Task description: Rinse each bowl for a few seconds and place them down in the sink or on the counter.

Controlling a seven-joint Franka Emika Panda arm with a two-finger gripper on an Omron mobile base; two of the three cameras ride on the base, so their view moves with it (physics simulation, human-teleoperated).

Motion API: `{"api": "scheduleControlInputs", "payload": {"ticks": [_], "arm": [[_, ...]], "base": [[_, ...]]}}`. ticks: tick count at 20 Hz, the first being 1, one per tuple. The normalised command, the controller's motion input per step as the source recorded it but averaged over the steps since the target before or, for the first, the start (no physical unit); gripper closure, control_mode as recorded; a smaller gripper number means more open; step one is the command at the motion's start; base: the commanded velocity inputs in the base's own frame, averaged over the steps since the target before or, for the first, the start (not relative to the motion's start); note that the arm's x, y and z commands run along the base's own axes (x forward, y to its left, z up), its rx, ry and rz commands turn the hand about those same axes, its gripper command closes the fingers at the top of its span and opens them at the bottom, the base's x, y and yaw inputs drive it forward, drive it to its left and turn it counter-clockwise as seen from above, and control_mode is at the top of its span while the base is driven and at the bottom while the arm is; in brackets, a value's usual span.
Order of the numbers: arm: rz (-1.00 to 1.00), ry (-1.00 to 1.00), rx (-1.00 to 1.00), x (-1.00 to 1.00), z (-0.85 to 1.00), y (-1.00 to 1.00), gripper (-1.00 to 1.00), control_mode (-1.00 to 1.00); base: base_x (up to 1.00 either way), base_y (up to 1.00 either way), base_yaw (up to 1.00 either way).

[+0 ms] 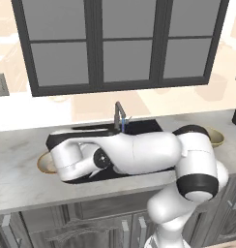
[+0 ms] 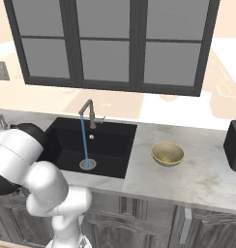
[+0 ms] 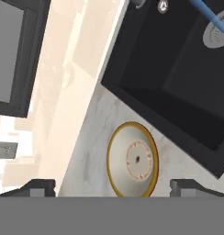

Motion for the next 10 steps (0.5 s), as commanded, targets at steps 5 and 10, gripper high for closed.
{"api": "scheduleControlInputs", "payload": {"ticks": [5, 10], "arm": [[-0.1, -0.12, 0.0, -0.3, 0.58, -0.07, -1.0, -1.0], [-0.11, -0.11, 0.0, -0.23, 0.62, -0.01, -1.0, -1.0]], "base": [[0.0, 0.0, 0.0], [0.0, 0.0, 0.0]]}}
